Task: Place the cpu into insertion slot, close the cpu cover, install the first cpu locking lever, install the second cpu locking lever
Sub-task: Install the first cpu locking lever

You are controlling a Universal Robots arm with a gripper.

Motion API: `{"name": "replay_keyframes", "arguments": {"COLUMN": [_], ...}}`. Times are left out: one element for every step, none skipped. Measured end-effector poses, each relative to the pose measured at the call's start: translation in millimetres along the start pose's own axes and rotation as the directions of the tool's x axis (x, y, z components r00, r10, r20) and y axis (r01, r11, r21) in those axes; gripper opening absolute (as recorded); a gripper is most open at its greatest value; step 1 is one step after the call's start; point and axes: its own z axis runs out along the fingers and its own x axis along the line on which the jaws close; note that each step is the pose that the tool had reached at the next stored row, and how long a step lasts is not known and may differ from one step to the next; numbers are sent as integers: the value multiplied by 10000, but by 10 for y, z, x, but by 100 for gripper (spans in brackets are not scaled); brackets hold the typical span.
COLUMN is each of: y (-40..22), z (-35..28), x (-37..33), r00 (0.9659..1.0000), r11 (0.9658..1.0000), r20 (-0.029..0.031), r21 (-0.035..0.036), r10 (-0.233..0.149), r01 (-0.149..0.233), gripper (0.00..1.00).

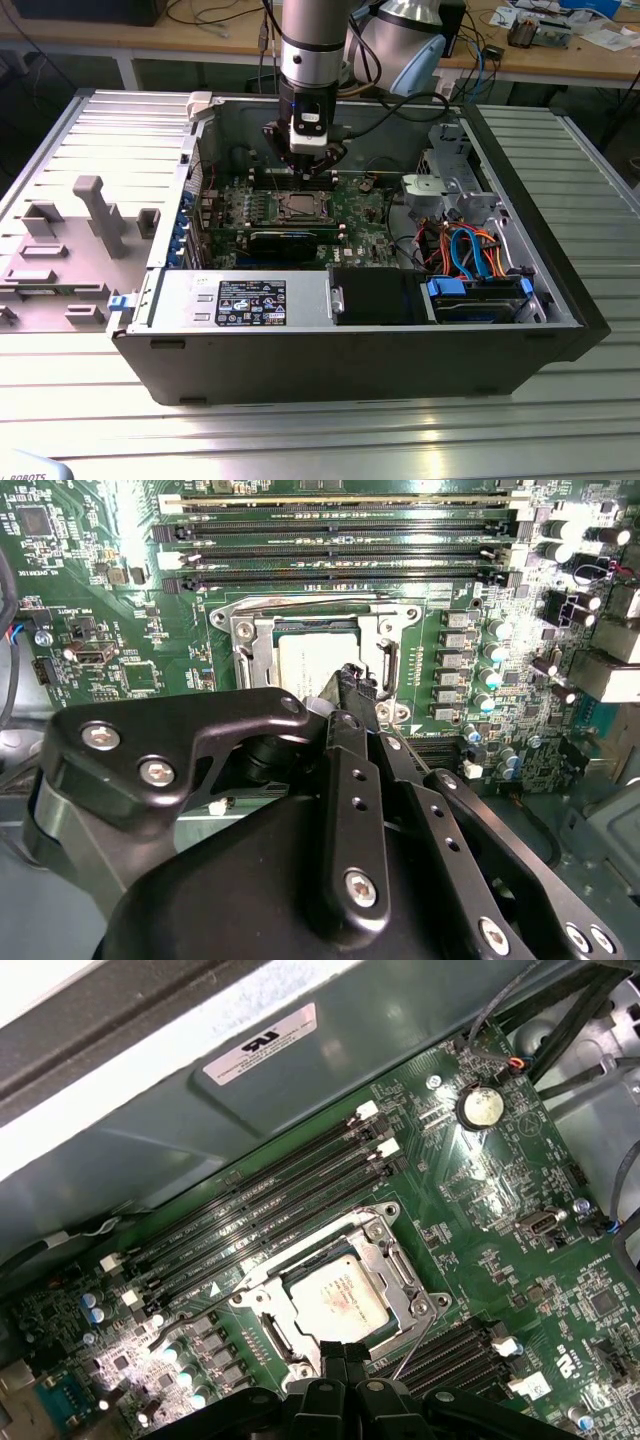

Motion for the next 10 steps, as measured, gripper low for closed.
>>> {"name": "replay_keyframes", "arguments": {"y": [0,0,0,0,0,0,0,0,0,0], "z": [0,0,0,0,0,0,0,0,0,0], "x": [0,0,0,0,0,0,0,0,0,0], "r00": [10000,10000,10000,10000,10000,10000,10000,10000,10000,10000], "r11": [10000,10000,10000,10000,10000,10000,10000,10000,10000,10000], "r20": [1,1,2,2,2,2,2,3,3,3], "r21": [1,1,1,1,1,1,1,2,1,1], "r10": [-7,-17,-25,-28,-31,-36,-40,-45,-49,-52], "r01": [7,17,25,28,31,36,40,45,49,52], "gripper": [11,11,11,11,11,11,11,11,11,11]}}
